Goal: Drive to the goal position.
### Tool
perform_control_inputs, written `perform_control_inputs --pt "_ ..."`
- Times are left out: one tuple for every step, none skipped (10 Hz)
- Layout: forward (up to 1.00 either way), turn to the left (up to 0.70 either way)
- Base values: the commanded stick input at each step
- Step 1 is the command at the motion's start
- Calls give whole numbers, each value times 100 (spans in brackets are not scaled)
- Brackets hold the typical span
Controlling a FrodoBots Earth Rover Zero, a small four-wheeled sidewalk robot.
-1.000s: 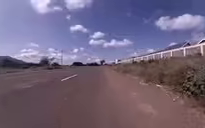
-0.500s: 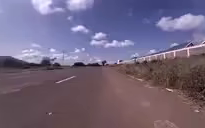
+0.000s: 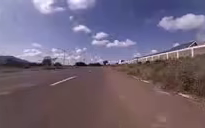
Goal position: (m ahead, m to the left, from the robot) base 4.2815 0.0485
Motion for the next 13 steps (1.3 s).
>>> perform_control_inputs --pt "100 5" --pt "100 5" --pt "100 5" --pt "100 5" --pt "100 5" --pt "100 5" --pt "100 5" --pt "100 5" --pt "100 5" --pt "100 5" --pt "100 5" --pt "100 5" --pt "100 5"
